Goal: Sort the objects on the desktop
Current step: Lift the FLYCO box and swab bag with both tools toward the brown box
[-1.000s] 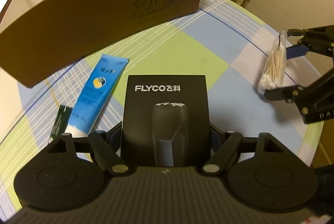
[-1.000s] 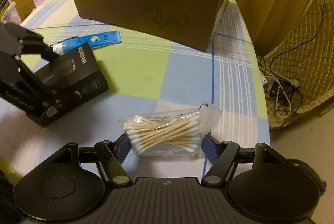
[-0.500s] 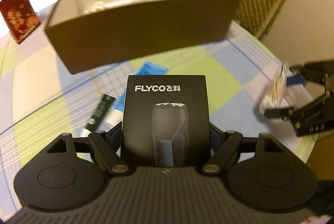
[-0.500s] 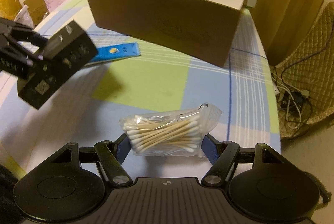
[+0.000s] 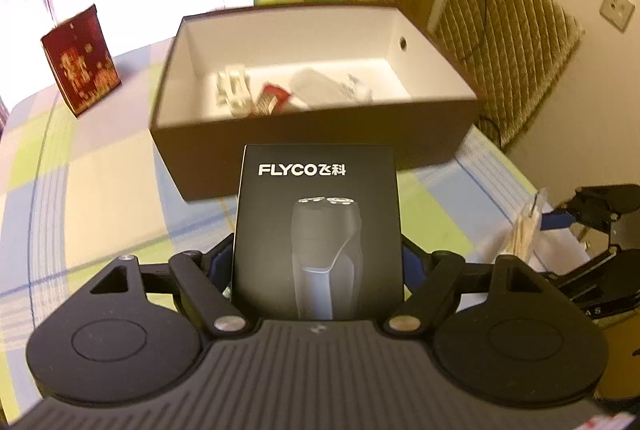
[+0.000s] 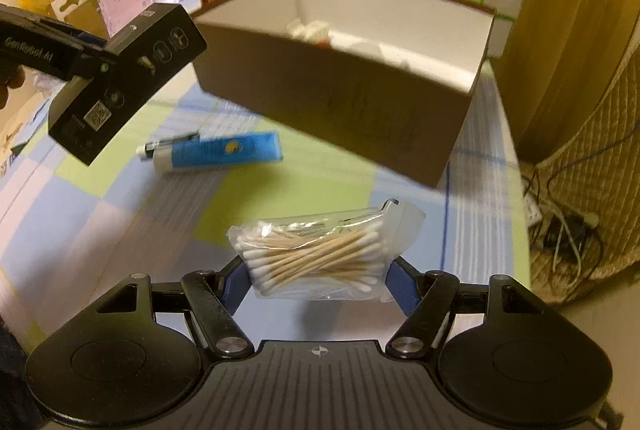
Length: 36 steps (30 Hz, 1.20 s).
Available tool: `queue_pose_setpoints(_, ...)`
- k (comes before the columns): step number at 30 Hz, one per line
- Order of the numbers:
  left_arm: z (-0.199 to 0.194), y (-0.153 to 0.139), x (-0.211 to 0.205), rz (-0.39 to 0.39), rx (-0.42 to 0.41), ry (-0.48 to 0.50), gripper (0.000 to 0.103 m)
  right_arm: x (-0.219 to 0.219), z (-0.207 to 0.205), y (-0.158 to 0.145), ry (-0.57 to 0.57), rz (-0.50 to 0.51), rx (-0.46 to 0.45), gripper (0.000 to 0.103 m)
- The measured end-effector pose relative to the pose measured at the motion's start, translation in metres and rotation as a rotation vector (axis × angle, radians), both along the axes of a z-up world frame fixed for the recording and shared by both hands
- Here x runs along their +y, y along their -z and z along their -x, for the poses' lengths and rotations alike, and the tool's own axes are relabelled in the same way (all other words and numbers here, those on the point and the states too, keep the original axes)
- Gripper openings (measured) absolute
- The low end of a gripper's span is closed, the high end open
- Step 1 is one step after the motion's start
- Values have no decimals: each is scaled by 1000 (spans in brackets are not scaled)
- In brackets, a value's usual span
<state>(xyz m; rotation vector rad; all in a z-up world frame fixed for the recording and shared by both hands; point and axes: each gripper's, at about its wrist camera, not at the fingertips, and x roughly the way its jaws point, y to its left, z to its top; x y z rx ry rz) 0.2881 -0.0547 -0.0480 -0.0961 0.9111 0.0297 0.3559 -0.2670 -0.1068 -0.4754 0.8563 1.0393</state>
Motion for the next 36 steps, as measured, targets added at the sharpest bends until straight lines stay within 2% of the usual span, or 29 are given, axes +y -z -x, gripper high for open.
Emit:
queue_pose_setpoints(8, -34, -38, 25, -34, -104, -53, 76, 8, -23, -24, -7, -48, -42, 68)
queue_pose_setpoints(15, -63, -52, 32, -63, -134, -63, 76, 20, -48, -48, -28, -80, -114, 68)
queue_pose_setpoints(23, -92, -50, 40, -77, -137, -78, 76, 47, -83, -72, -42, -126, -177, 68)
queue_pose_setpoints(29, -125, -45, 51, -99, -124, -91, 76, 77, -110, -73, -42, -119, -192, 68)
queue_pose_setpoints(36, -158, -26, 64, -120, -77, -103, 76, 100, -131, -66, -60, -76, -197, 68)
